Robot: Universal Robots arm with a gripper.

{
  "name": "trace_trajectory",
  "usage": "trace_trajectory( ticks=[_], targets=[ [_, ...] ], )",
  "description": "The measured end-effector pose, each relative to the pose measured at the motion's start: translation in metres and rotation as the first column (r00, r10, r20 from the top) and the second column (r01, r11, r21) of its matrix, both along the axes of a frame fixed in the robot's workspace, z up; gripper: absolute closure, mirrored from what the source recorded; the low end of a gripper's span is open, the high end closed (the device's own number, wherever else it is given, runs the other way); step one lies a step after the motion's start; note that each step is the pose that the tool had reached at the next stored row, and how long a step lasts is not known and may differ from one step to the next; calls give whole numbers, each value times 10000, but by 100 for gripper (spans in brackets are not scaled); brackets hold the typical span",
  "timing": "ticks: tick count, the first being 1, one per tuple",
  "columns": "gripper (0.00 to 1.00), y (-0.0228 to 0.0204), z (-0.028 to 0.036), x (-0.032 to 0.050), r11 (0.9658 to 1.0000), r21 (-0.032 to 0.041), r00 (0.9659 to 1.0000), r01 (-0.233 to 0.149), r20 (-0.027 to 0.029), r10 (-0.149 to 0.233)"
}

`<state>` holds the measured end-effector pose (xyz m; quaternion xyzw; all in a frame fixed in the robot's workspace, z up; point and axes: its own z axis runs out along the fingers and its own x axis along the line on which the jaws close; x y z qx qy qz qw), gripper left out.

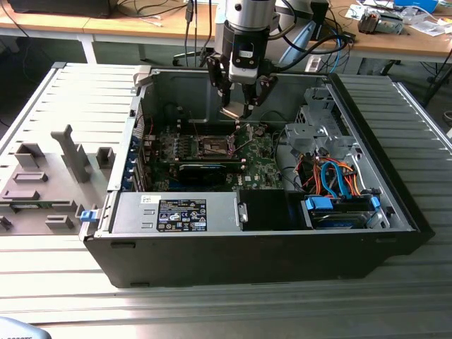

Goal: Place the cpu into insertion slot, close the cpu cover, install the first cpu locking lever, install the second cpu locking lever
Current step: 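Place the cpu into insertion slot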

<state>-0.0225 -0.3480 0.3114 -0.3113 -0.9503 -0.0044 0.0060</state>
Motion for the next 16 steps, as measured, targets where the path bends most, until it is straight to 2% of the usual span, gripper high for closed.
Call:
trace_trajectory(
  ticks=[16],
  targets=[
    [45, 0, -1, 0, 9999, 1, 9999, 137, 0, -137]
  ],
)
